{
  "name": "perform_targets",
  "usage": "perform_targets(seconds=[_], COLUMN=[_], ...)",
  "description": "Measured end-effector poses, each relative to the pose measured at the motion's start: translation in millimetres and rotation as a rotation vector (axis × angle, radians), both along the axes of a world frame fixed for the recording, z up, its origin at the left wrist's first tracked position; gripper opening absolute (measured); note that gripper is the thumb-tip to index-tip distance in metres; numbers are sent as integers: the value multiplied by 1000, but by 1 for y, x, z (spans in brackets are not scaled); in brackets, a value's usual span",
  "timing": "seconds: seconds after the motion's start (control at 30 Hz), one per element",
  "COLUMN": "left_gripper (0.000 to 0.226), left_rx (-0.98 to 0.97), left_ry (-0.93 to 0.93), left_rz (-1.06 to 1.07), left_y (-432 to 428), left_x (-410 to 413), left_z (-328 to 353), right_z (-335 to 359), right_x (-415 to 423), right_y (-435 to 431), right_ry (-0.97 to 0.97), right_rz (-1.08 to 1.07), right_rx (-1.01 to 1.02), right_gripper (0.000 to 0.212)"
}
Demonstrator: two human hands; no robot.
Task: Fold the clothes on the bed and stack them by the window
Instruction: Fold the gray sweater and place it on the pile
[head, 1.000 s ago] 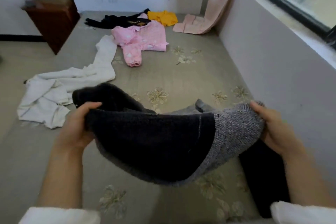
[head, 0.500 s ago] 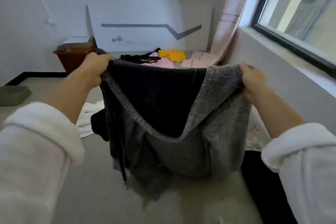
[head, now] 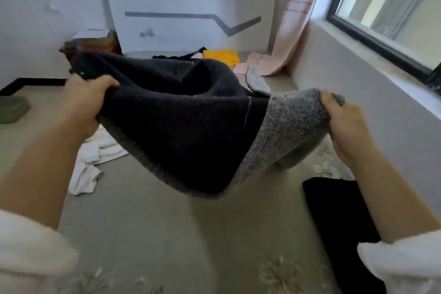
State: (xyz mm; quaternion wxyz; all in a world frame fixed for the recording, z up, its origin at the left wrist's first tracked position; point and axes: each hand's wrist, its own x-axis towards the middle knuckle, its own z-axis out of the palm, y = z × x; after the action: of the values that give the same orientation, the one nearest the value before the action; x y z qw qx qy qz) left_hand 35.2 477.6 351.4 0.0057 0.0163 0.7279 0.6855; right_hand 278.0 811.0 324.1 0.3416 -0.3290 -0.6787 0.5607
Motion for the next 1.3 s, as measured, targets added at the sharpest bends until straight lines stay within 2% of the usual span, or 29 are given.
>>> perform_targets(seconds=[0.07,0.13,0.2,0.27,0.37,0.43,0.57,0.63,0.7,0.73,0.8,0.87,1.03,1.1,1.17,1.23,1.3], left_gripper=[32,19,22,25,20,24,61,63,55,49,38,33,39,38,48,61,65], left_rx=[-123,-278,-435,-519,-573,-589,-598,-623,-591,-560,-541,-506,-223,-276,-450,-601,-831], left_ry=[-49,-155,-366,-563,-771,-830,-770,-788,-871,-928,-1001,-991,-1049,-903,-571,-226,-22], left_rz=[8,-63,-146,-224,-324,-392,-486,-524,-518,-503,-461,-363,30,136,145,-94,-531], left_y=[-22,-42,-59,-71,-84,-85,-86,-88,-88,-87,-83,-80,-71,-60,-39,-9,22], left_x=[22,49,79,113,155,169,178,181,185,188,192,192,175,163,151,145,148], left_z=[-64,-130,-192,-244,-290,-293,-294,-299,-310,-317,-333,-357,-413,-423,-420,-409,-409], right_z=[-58,-116,-172,-223,-278,-295,-314,-320,-326,-330,-335,-341,-371,-378,-382,-381,-377], right_x=[19,39,63,87,116,127,142,150,154,154,144,127,82,66,50,32,11], right_y=[-14,-32,-55,-79,-106,-114,-114,-116,-121,-123,-127,-133,-149,-150,-146,-135,-120], right_ry=[-145,-325,-498,-667,-891,-975,-1064,-1136,-1197,-1244,-1332,-1314,-1240,-1213,-1155,-1026,-896], right_rz=[48,76,57,42,46,55,63,44,33,50,91,135,323,351,340,240,71], right_rx=[-129,-267,-416,-544,-661,-688,-592,-518,-454,-406,-278,-211,-136,-159,-224,-288,-226], right_gripper=[37,50,56,50,61,66,59,39,13,13,26,30,37,30,27,25,20])
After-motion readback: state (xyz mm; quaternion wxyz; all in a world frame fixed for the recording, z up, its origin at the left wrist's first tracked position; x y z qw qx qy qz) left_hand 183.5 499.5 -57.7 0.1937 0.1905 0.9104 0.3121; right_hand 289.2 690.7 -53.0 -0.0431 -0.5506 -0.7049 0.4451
